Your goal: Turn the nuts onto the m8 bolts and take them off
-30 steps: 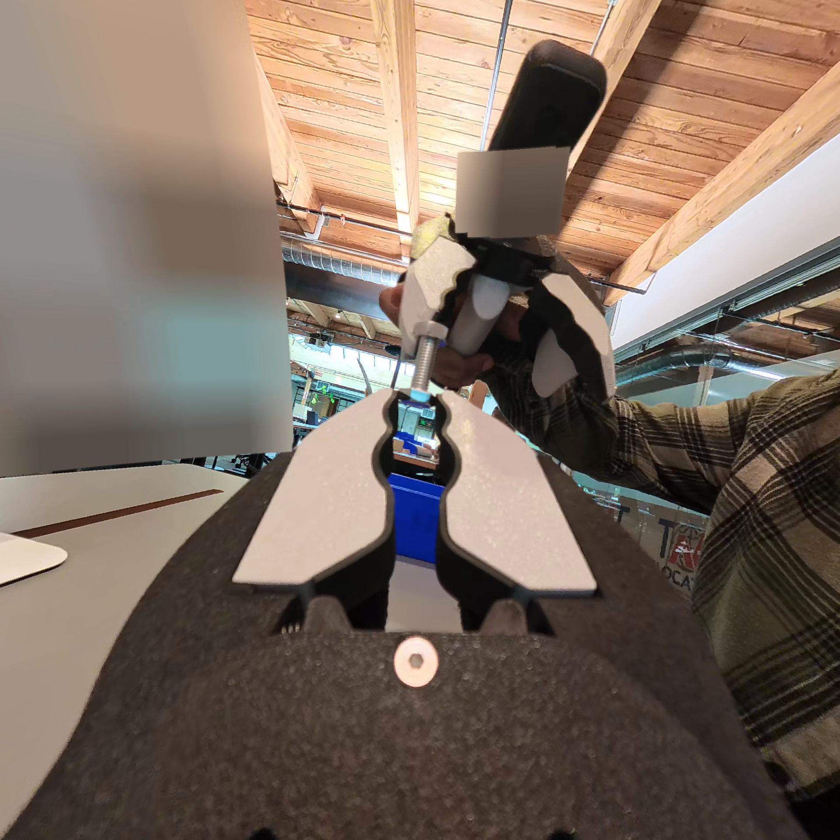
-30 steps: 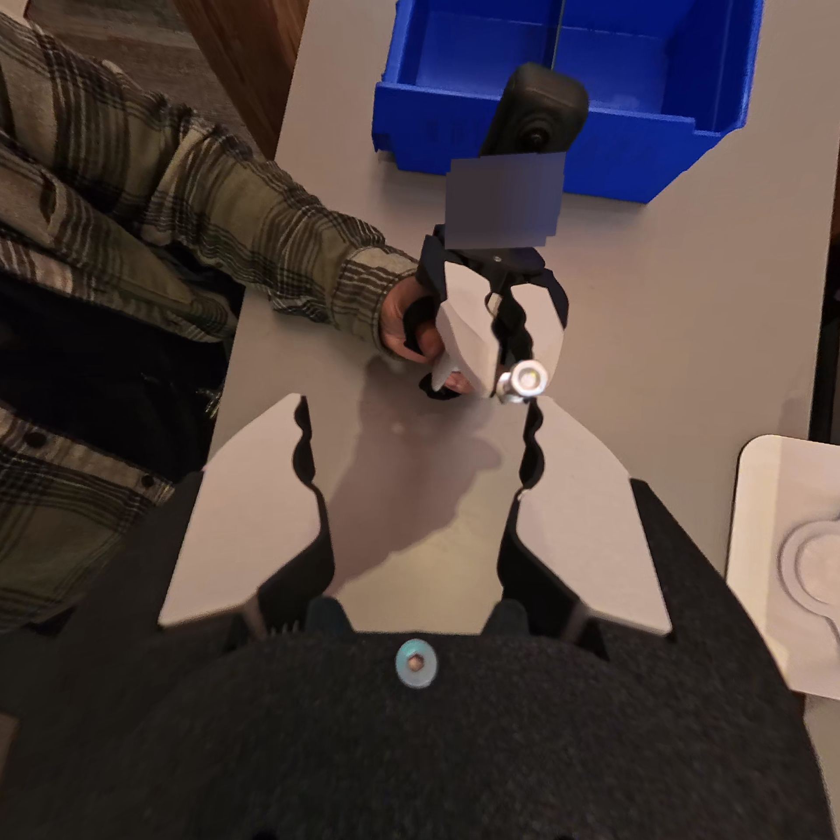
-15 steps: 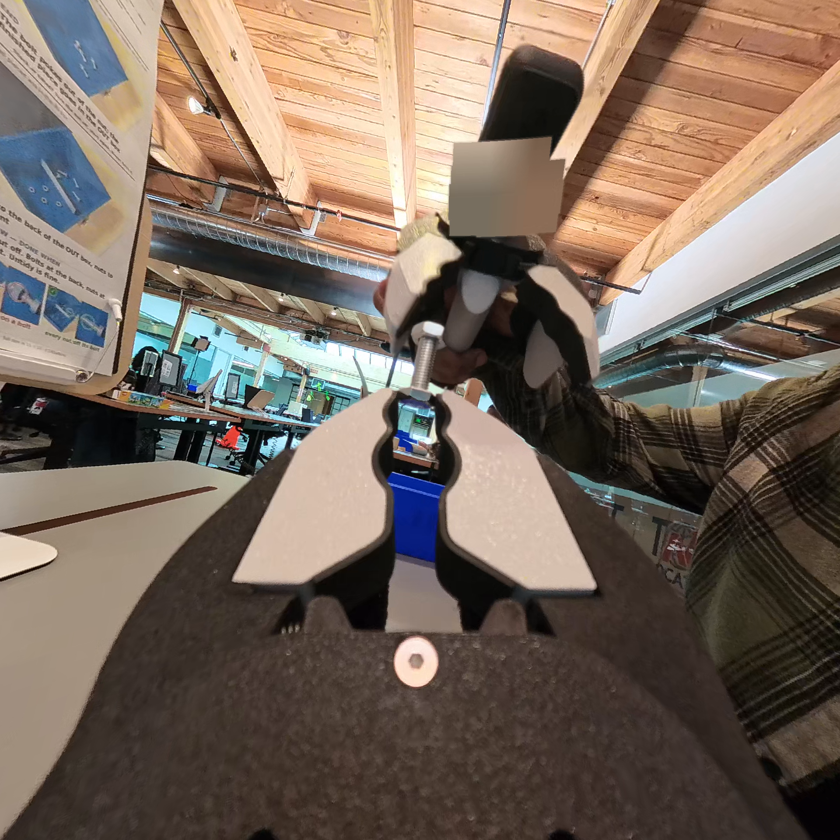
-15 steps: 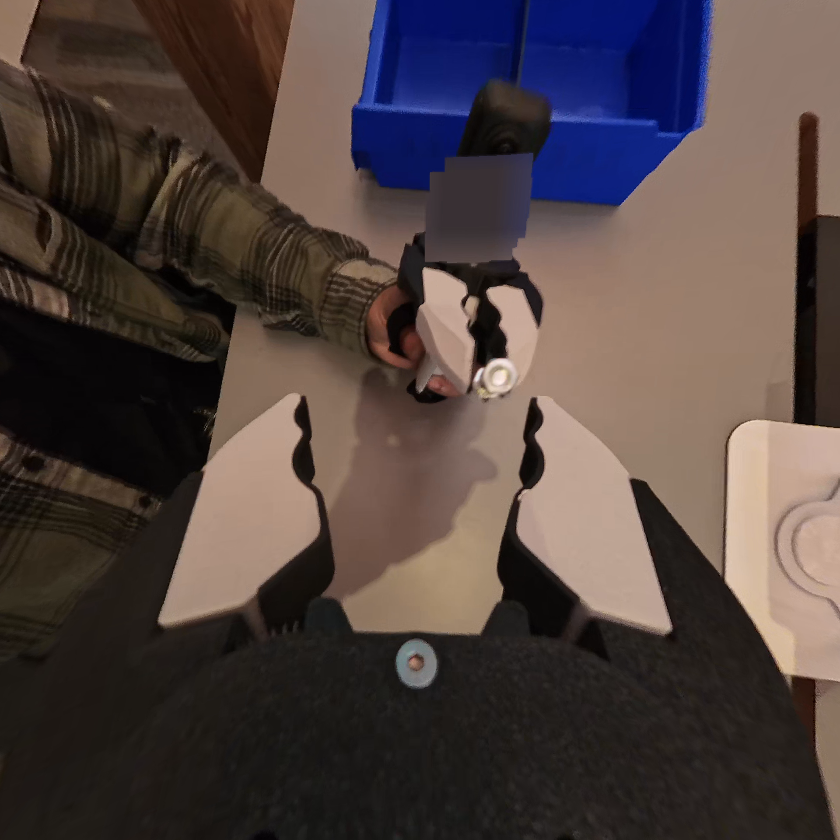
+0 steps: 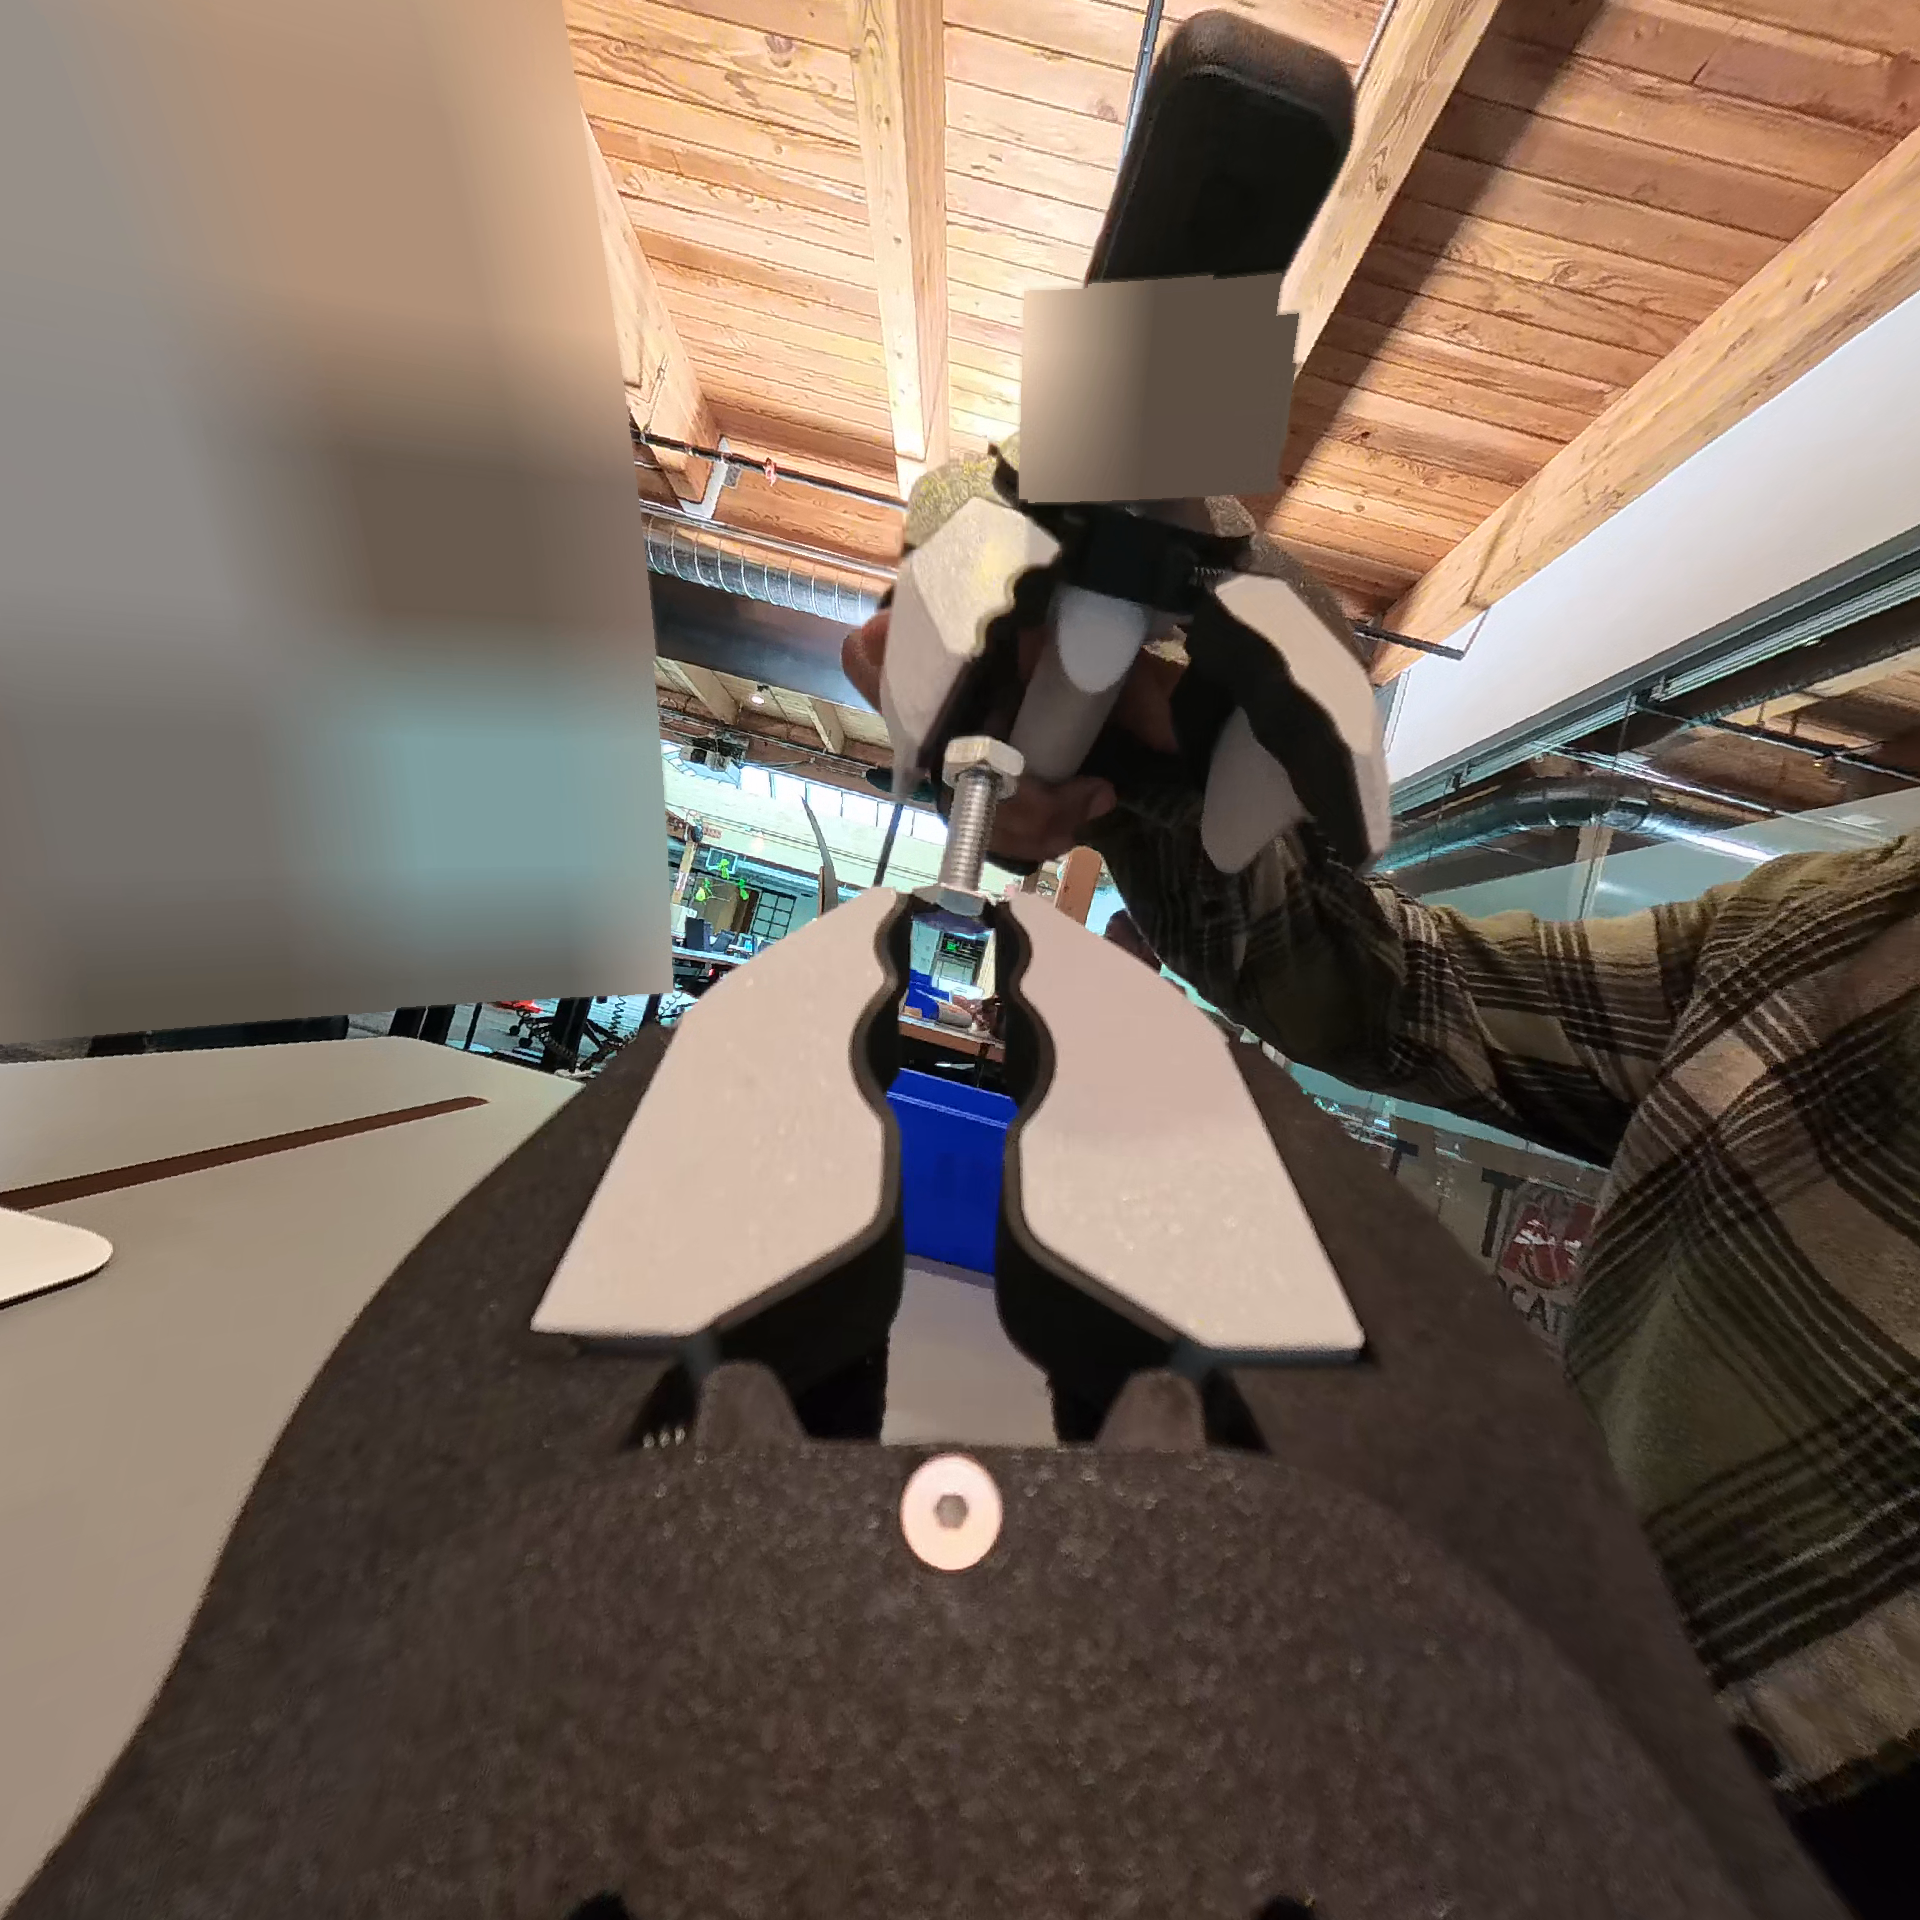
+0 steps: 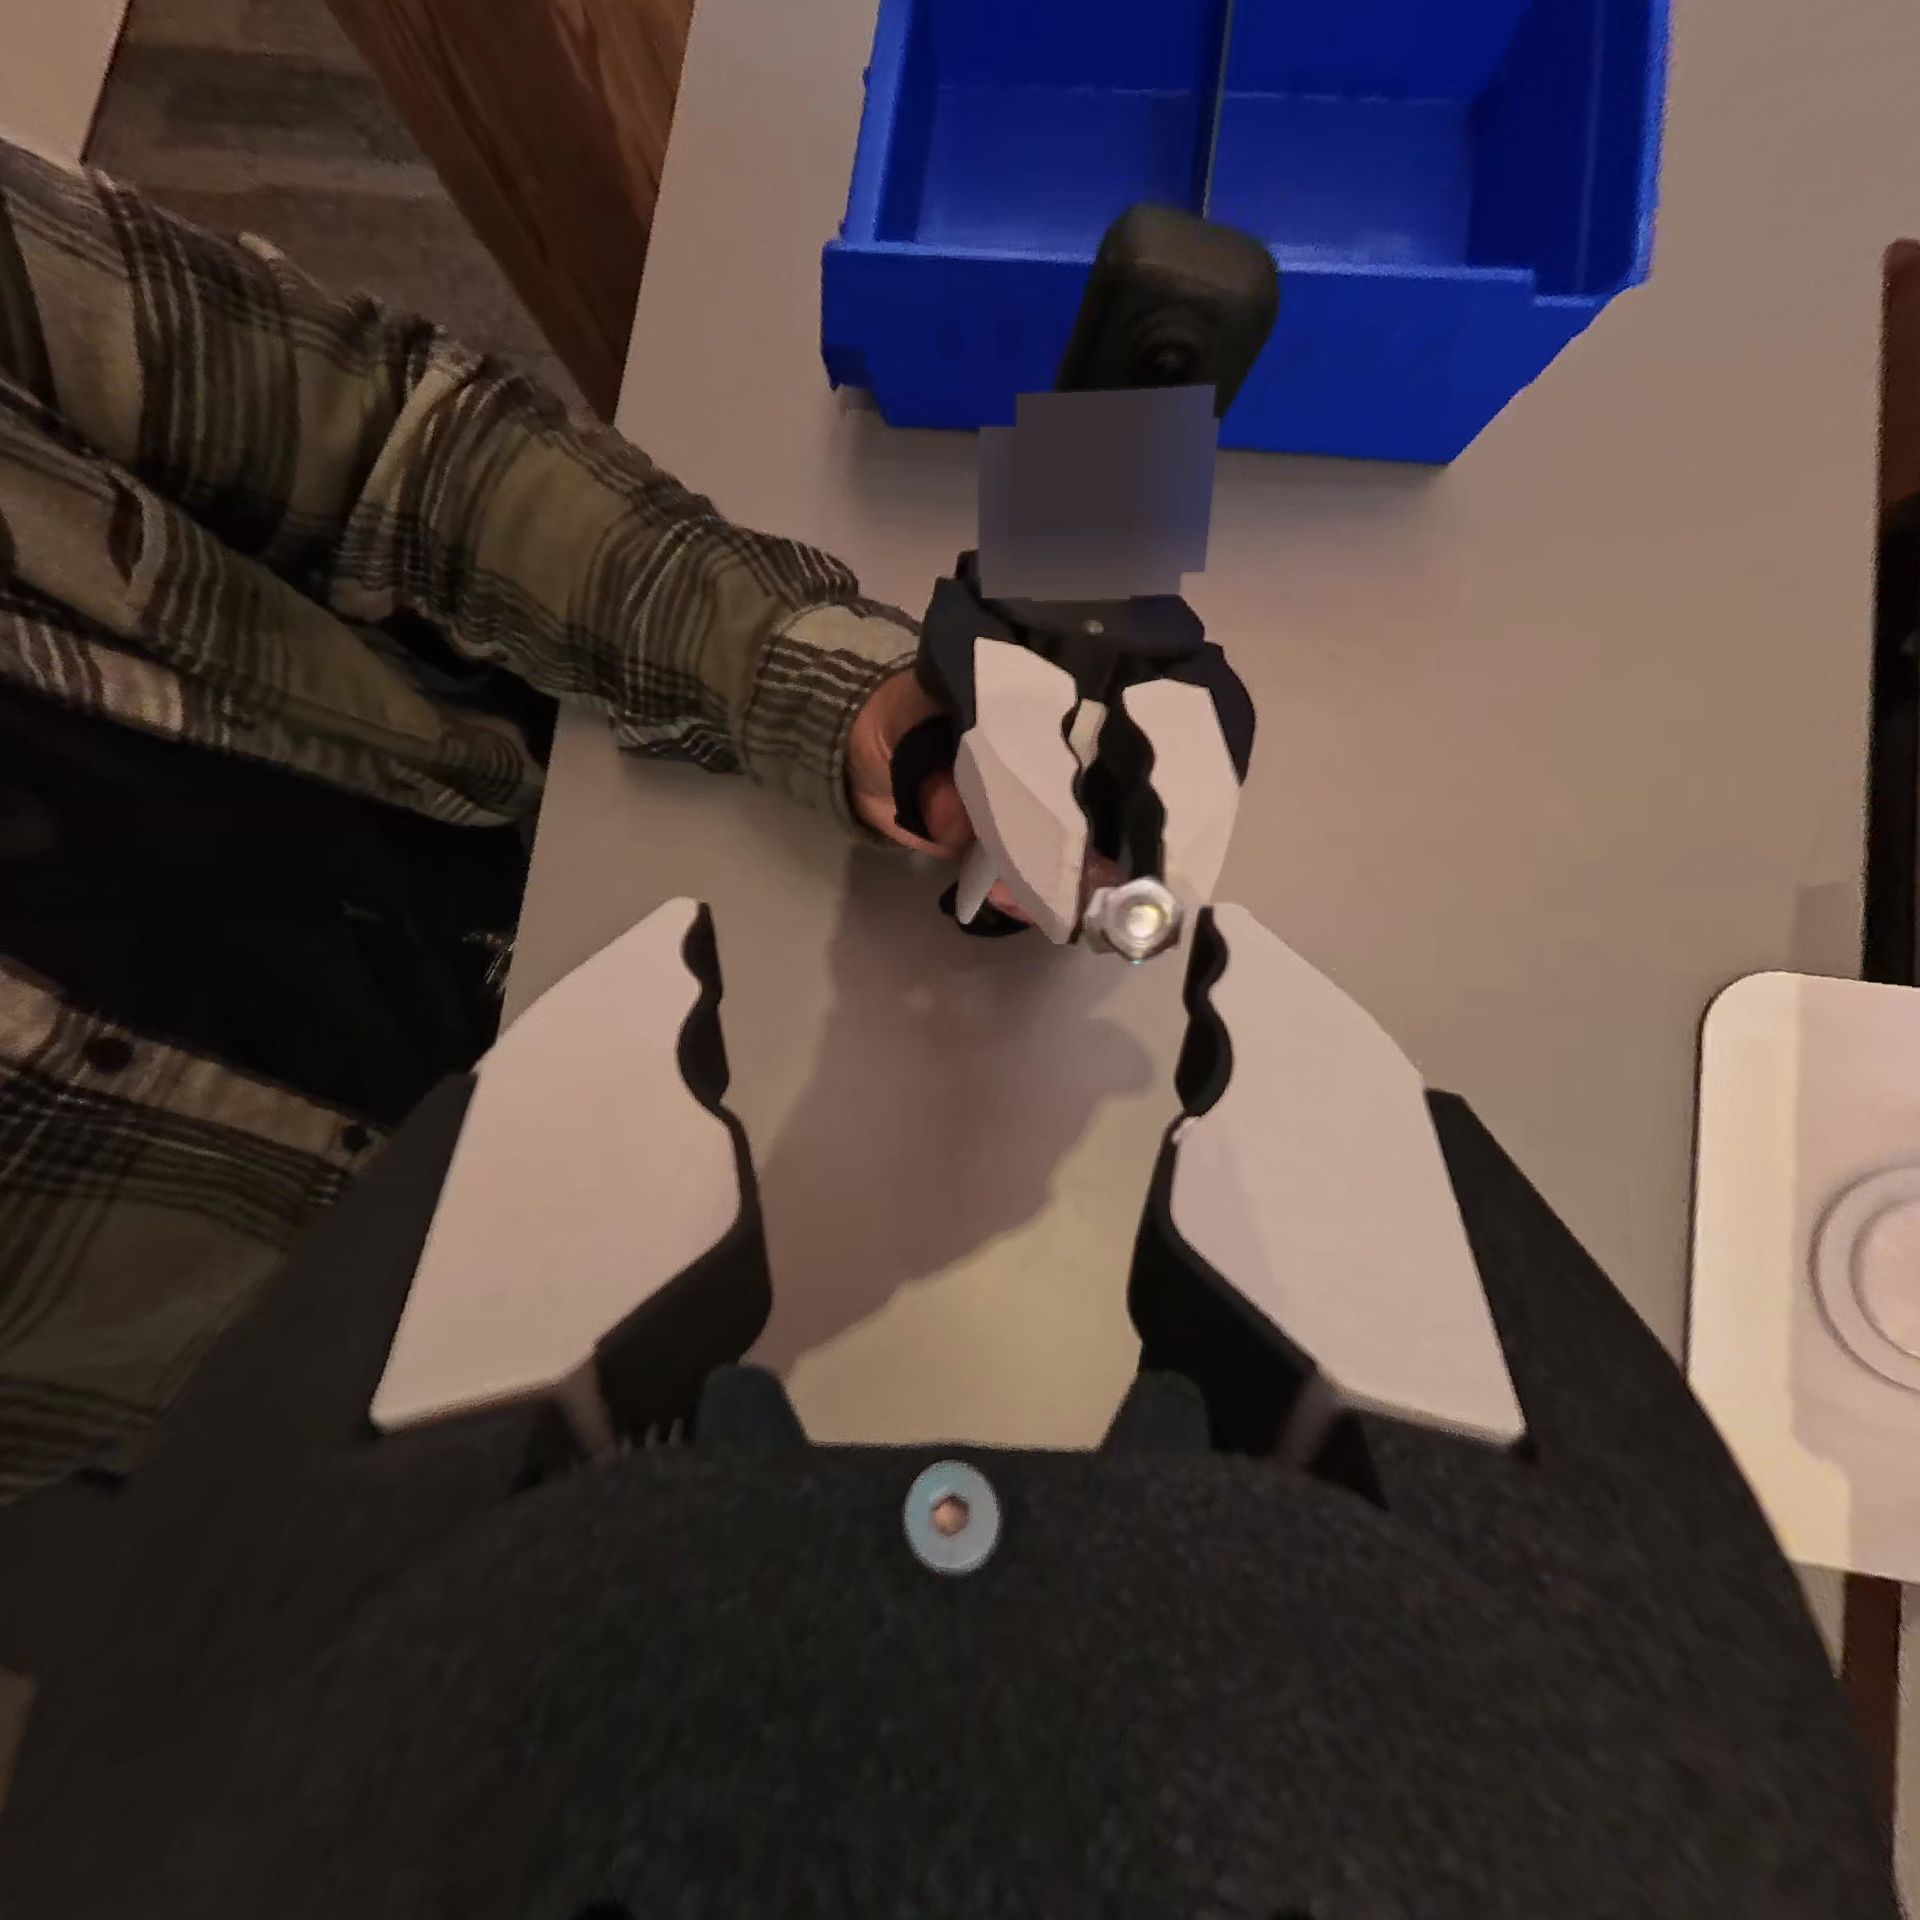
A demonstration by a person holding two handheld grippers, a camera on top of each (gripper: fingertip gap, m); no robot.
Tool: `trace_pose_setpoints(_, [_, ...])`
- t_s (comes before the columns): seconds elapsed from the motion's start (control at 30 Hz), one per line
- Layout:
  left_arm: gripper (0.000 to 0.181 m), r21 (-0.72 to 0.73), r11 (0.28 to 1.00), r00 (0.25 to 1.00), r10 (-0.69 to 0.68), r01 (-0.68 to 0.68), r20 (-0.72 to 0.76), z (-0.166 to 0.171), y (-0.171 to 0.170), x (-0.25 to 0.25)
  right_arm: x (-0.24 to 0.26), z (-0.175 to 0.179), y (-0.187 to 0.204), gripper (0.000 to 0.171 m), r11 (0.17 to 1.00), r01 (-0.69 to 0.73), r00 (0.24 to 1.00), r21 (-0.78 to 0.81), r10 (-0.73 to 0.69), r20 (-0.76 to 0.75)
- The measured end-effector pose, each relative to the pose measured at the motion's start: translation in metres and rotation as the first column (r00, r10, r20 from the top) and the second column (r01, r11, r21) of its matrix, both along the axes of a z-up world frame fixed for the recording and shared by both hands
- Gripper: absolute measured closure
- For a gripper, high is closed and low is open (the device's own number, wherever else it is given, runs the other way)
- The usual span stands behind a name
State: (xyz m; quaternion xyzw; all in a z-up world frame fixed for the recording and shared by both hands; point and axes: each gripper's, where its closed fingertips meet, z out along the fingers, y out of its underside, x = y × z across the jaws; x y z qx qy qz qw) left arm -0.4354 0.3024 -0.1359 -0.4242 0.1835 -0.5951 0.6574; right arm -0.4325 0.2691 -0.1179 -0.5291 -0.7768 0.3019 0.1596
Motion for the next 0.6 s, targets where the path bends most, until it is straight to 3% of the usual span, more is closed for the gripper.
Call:
trace_pose_setpoints(0.47, [0.167,-0.014,1.000,1.000,0.008,-0.008,-0.007,-0.002,0.002,-0.001,0.009,-0.006,-0.001,0.087,1.000,-0.004,0.999,0.027,0.003,0.045])
trace_pose_setpoints(0.6, [0.167,-0.008,1.000,1.000,0.000,-0.001,-0.012,-0.001,0.001,0.002,0.005,0.003,0.006,0.087,0.999,0.033,0.999,0.019,-0.033,-0.008])
